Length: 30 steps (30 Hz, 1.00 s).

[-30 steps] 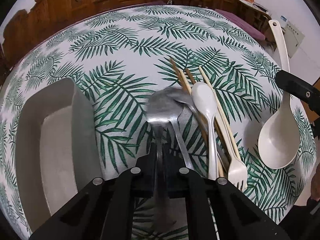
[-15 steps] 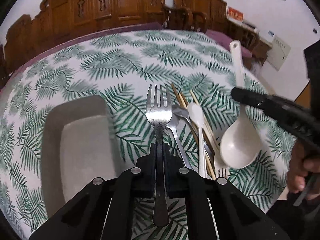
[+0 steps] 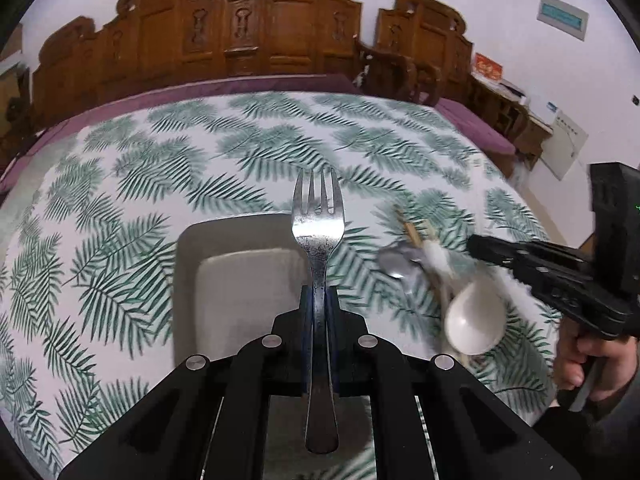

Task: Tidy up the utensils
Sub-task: 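Carry the fork into the metal tray and release while the right tool drops the ladle in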

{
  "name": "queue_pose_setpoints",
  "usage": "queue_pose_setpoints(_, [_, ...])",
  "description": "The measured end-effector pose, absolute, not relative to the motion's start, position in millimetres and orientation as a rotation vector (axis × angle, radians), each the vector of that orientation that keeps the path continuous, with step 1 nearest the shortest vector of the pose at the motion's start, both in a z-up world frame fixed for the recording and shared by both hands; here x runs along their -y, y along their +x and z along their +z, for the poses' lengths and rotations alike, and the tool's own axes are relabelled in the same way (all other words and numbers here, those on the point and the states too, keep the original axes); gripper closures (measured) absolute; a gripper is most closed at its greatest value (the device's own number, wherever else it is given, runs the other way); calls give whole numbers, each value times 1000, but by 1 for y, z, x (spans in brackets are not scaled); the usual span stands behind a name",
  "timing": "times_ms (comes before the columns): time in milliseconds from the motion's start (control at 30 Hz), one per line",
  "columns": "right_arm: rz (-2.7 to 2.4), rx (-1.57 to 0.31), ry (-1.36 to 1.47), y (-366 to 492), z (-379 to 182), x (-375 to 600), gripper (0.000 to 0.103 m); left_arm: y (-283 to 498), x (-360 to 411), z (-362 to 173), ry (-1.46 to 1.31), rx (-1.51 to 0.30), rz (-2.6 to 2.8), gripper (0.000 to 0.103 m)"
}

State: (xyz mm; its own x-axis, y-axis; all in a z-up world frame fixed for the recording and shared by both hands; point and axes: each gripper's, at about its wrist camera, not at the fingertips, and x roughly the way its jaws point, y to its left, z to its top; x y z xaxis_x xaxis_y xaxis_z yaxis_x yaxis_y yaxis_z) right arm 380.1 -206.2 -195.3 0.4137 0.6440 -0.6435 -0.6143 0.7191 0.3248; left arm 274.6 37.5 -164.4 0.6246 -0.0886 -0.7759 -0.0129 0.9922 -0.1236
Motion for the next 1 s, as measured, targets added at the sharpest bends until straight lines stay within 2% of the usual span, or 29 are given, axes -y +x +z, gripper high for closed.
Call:
queue_pose_setpoints(300, [807,-829,19,377,-197,193,98,287,-62,-211,-67,-1013,53,97])
queue_pose_setpoints(567, [830,-809,9,367,-191,184,98,296,-72,-224,-80,-1064,64,97])
queue_pose_setpoints(1000, [919,-753,62,351,-168,143,98,277,-97,-182,-119,-936,75,97])
